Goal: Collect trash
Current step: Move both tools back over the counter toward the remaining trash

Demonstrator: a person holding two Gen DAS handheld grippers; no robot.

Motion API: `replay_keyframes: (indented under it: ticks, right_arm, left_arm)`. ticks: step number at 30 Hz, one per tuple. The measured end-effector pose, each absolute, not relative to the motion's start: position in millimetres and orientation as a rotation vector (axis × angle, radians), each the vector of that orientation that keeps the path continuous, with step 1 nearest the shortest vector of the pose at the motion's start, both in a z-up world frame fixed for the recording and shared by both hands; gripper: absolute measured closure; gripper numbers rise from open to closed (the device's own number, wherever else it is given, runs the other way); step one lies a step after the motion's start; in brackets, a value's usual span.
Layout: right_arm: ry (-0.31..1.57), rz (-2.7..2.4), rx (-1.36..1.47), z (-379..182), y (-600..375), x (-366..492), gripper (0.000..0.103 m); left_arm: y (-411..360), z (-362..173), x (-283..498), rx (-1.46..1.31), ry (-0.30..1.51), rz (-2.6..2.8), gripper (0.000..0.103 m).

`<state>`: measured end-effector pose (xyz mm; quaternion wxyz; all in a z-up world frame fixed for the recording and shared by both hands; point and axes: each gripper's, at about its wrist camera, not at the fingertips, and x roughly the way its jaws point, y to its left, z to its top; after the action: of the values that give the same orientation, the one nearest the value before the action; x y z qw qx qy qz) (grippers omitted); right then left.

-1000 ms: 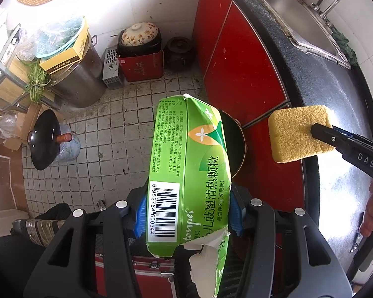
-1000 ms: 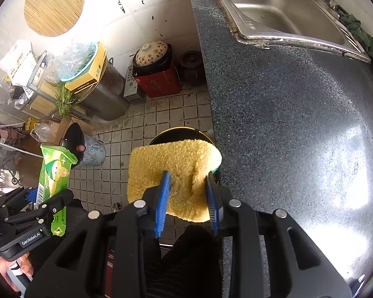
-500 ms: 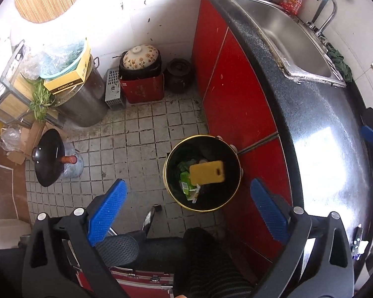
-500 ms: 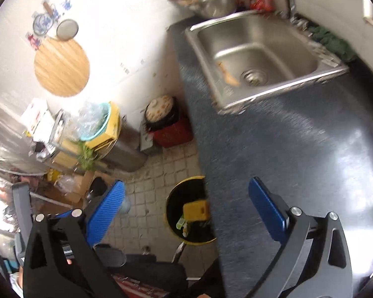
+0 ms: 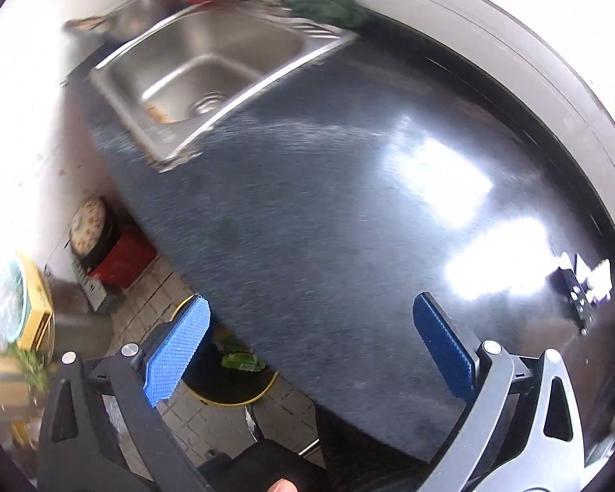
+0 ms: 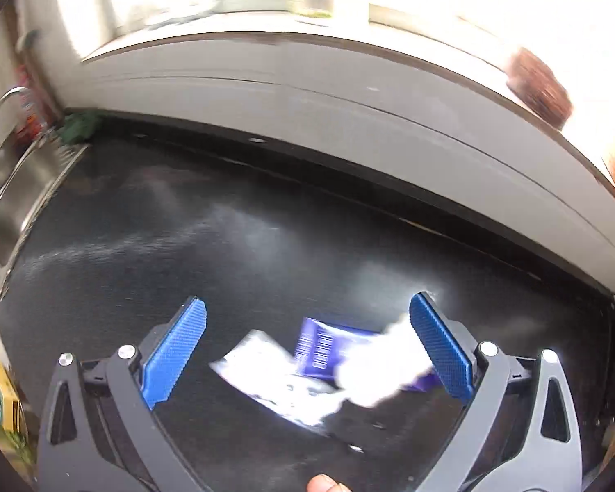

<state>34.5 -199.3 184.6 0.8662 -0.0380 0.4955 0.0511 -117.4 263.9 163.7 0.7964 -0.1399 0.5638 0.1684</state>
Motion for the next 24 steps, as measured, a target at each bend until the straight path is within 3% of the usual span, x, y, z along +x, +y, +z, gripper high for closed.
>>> replay_keyframes:
  ticks: [7,13,24]
  right_arm:
    - [1.089,-0.188,0.116,167.4,-349.0,-3.8,0.007]
    - [1.117,-0.335,0.245,151.3,-420.0,-60.6,0.007]
    - [1.174,-0.479,0.413,125.5,-499.1,-132.1,0.007]
  left_arm:
    - [135.5,151.2,-9.7,-0.1,1.272,0.001,0.006]
    - [38.5,117.1,44.0,-0.128,1.412,-0.231,0.007]
    - [-18.9,91.7,63.7,-0.111,1.427,-0.032,0.007]
